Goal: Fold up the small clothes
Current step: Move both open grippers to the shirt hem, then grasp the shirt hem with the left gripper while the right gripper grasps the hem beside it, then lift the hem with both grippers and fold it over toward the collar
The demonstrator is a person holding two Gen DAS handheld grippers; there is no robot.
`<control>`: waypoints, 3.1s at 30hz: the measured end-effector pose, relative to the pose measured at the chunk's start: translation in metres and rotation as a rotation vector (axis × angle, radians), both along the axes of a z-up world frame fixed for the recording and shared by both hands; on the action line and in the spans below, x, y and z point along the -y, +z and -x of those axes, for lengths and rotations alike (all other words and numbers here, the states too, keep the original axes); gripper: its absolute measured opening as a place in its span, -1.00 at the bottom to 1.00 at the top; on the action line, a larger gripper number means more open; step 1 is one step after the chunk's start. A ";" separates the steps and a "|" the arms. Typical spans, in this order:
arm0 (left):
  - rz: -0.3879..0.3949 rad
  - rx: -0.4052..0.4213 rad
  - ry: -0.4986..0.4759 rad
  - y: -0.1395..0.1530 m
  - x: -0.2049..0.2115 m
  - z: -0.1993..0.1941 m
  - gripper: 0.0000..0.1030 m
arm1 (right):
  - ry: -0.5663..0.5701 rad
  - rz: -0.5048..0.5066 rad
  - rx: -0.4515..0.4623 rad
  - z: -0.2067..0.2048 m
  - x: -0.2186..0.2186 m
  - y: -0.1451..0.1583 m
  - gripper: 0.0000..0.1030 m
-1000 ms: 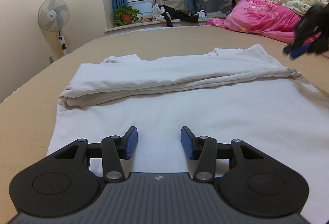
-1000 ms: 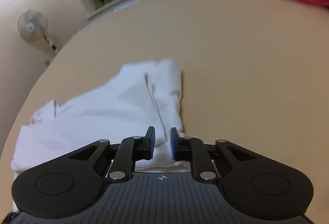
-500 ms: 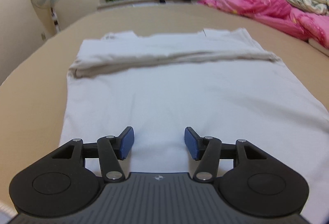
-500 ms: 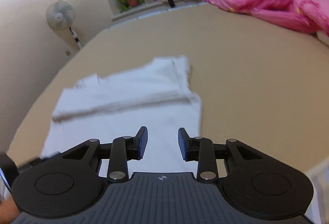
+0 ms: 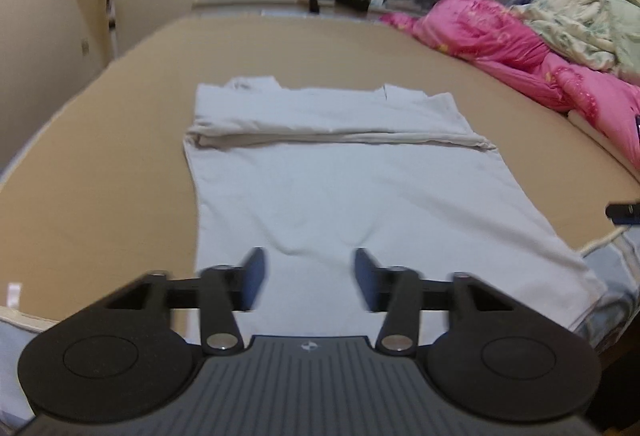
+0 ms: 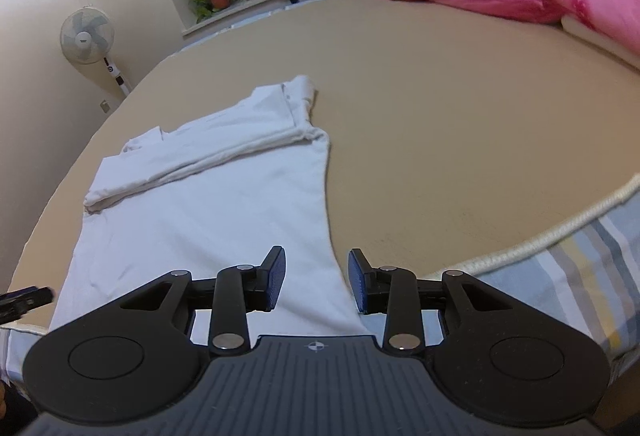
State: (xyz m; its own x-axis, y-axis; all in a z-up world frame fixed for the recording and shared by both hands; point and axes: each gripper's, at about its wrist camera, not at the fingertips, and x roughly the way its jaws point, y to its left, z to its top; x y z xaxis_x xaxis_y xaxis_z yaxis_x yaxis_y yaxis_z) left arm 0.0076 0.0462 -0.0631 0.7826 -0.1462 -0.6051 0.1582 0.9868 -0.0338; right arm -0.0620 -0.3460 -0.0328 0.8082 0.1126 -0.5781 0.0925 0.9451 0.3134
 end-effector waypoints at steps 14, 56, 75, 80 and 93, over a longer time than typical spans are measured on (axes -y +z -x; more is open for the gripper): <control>0.108 -0.203 0.230 -0.046 -0.059 0.011 -0.73 | 0.013 -0.041 -0.256 -0.033 0.006 -0.049 -0.29; 0.137 -0.277 0.299 -0.050 -0.070 0.019 -0.81 | 0.100 -0.013 -0.322 -0.032 -0.011 -0.064 -0.83; 0.134 -0.315 0.290 -0.055 -0.068 0.018 -0.78 | 0.095 0.022 -0.340 -0.036 -0.012 -0.069 -0.84; 0.139 -0.306 0.285 -0.054 -0.071 0.021 -0.85 | 0.091 0.018 -0.331 -0.034 -0.012 -0.067 -0.82; 0.141 -0.144 0.182 -0.017 -0.056 0.029 -0.88 | 0.058 -0.118 -0.089 -0.019 0.001 -0.016 -0.90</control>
State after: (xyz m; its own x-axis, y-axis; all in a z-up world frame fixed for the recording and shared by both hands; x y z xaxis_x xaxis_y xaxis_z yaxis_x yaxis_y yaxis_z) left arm -0.0218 0.1021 -0.0799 0.7108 -0.1019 -0.6959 -0.0376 0.9825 -0.1823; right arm -0.0433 -0.3466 -0.0492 0.7443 0.2289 -0.6274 0.0717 0.9066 0.4159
